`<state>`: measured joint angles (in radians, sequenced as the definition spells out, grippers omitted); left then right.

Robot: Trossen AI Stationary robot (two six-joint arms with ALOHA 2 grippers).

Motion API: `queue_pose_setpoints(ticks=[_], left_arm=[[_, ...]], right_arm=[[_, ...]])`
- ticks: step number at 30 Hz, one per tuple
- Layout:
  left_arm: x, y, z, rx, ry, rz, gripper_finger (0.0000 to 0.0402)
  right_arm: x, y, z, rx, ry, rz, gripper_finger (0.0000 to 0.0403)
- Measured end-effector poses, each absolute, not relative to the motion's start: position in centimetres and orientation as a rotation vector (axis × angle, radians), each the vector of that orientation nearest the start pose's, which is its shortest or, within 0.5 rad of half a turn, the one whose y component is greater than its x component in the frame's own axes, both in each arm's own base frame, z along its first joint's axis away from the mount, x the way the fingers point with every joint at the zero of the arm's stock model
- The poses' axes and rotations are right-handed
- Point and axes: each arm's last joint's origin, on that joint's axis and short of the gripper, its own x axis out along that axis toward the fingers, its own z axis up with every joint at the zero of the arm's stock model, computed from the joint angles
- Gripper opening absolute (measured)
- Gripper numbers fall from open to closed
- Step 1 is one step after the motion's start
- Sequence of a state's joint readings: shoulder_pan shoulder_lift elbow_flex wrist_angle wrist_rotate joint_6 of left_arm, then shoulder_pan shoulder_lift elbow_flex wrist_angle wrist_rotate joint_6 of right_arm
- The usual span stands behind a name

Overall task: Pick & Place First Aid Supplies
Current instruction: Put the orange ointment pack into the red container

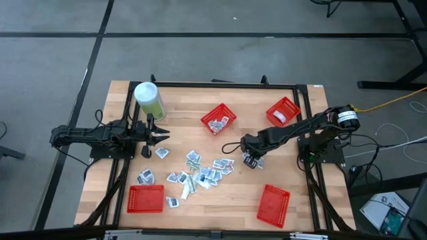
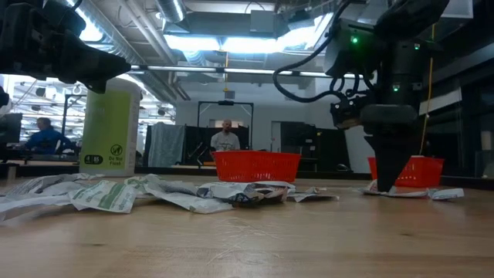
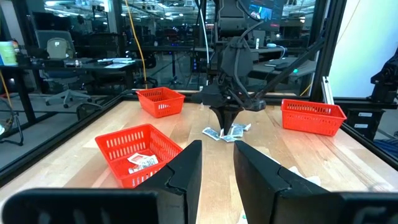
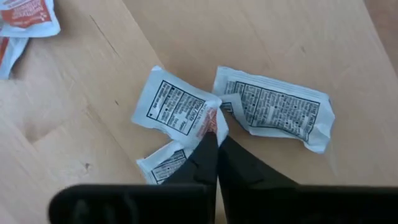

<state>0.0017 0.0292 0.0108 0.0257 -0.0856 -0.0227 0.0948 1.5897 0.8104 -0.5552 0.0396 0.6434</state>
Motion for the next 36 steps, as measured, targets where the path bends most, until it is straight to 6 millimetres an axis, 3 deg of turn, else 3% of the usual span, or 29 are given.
queue_pose_setpoints(ticks=[15,29,36], left_arm=[[9.9,0.3,16.7,-0.023,-0.008,0.087,0.0088],[9.9,0.3,16.7,-0.023,-0.008,0.087,0.0088],[9.9,0.3,16.7,-0.023,-0.008,0.087,0.0088]], right_arm=[[29.0,2.7,17.5,0.392,1.166,-0.259,0.0013],[32.8,3.0,21.8,0.261,0.833,-0.084,0.0007],[33.9,1.7,22.9,0.169,0.670,-0.140,0.0011]])
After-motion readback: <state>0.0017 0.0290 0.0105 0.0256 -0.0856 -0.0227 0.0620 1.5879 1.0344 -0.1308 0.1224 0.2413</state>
